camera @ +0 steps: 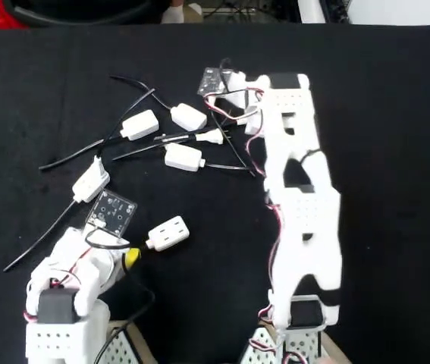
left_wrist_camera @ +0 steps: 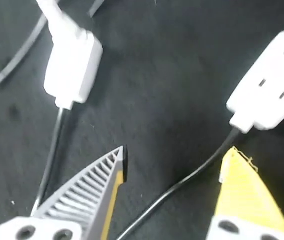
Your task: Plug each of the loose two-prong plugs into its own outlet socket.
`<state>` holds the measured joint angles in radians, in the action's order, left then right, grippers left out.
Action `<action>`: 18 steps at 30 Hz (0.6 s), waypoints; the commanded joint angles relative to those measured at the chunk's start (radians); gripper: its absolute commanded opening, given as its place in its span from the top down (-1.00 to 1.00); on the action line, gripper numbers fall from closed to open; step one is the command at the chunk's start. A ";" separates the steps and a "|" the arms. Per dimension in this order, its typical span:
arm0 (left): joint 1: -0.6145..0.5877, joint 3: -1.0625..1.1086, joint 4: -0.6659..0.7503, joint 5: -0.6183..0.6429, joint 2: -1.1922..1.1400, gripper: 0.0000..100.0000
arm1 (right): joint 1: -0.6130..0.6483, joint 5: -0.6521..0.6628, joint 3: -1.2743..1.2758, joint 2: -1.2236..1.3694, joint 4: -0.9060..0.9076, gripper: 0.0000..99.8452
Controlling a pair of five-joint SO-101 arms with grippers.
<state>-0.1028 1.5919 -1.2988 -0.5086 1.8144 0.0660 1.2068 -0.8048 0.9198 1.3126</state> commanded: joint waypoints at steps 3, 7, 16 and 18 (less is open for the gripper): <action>-0.048 0.047 0.018 -0.101 0.008 0.39 | 0.012 0.049 -0.510 0.272 0.227 0.41; -0.048 0.054 0.018 -0.114 0.008 0.40 | 0.015 0.049 -0.707 0.406 0.265 0.41; -0.048 0.059 0.018 -0.141 0.008 0.40 | 0.012 0.072 -0.852 0.516 0.276 0.94; -0.048 0.059 0.018 -0.141 0.008 0.40 | 0.012 0.071 -0.871 0.513 0.298 0.96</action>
<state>-0.1458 1.6563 -1.2988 -0.6437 1.8190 0.0660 1.2727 -1.6088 1.4354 1.5904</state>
